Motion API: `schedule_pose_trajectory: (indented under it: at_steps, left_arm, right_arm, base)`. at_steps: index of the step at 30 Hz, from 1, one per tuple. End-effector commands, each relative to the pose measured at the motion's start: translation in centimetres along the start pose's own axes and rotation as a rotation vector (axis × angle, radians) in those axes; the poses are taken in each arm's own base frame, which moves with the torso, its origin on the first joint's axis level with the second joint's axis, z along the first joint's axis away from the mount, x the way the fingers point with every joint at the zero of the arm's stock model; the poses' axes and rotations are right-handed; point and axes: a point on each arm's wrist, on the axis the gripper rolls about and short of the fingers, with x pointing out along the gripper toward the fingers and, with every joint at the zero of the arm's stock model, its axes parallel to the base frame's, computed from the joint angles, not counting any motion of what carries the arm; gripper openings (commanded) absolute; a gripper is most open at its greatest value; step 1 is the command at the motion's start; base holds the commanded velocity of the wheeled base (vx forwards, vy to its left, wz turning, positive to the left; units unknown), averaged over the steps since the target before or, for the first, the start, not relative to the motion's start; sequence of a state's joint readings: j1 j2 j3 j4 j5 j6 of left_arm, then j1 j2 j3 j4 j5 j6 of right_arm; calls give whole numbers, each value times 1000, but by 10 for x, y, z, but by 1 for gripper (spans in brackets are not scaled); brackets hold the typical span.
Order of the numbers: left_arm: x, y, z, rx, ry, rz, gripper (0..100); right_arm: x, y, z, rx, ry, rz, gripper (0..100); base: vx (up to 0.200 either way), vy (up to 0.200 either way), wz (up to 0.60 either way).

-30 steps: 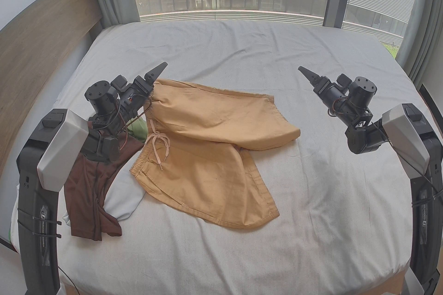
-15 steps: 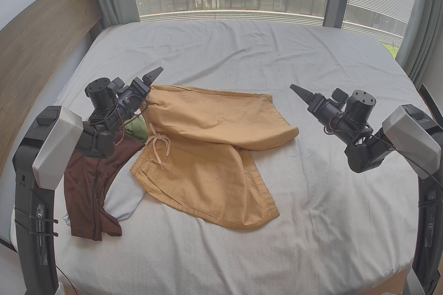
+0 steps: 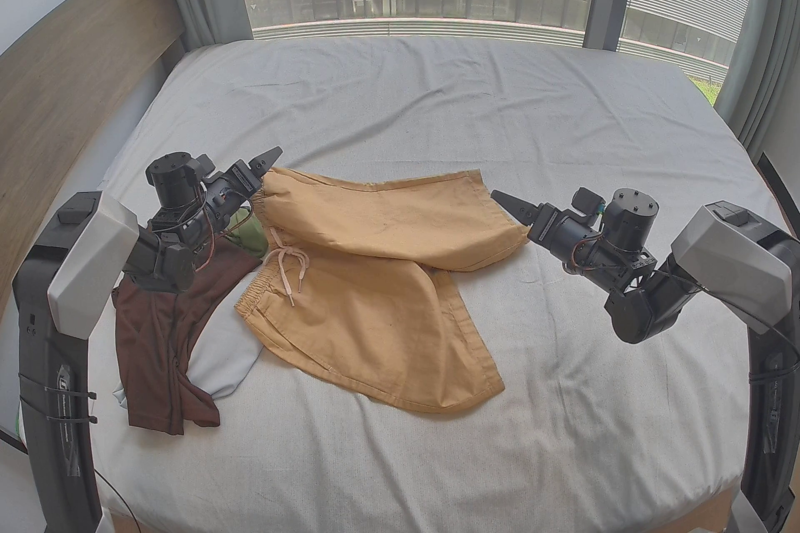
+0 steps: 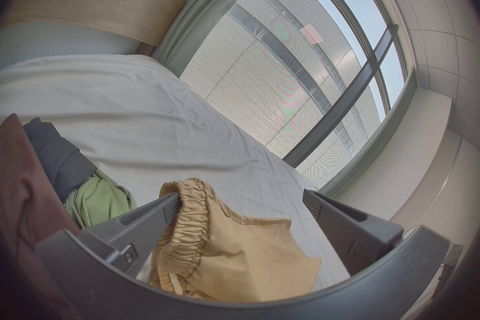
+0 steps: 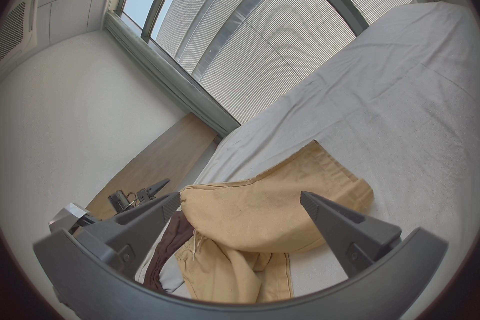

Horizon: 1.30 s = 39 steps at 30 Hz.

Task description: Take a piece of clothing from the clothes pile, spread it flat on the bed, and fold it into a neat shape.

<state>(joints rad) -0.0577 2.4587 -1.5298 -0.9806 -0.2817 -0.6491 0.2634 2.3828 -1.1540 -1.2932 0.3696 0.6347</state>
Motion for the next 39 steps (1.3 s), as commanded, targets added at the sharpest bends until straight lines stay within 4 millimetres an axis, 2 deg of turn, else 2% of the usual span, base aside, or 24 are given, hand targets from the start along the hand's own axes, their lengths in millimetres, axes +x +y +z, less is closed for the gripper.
schedule_pose_trajectory:
  at_steps: [1,5,12,17,21,29,39]
  left_arm:
    - [-6,-7,5,1,2,0,100]
    - [-20,-4,1,-3,35,34,100]
    - [-56,5,-4,31,25,53,100]
    - [-74,12,-3,39,3,41,100]
    - [-81,16,-7,42,-4,43,100]
    - [-90,0,-24,53,14,-44,100]
    - [-111,0,-29,34,124,-107,100]
  right_arm:
    - [1,-1,-10,8,24,-4,100]
    - [-1,1,-27,15,73,-11,100]
    - [-7,-6,-57,16,161,-45,100]
    - [-10,-12,-77,14,216,-62,100]
    - [-11,-16,-87,18,241,-73,100]
    - [-9,-25,-118,39,312,-90,100]
    - [-3,-32,-125,41,316,-93,100]
  base:
    - [0,0,0]
    - [0,0,0]
    - [0,0,0]
    - [0,0,0]
    - [0,0,0]
    - [0,0,0]
    - [0,0,0]
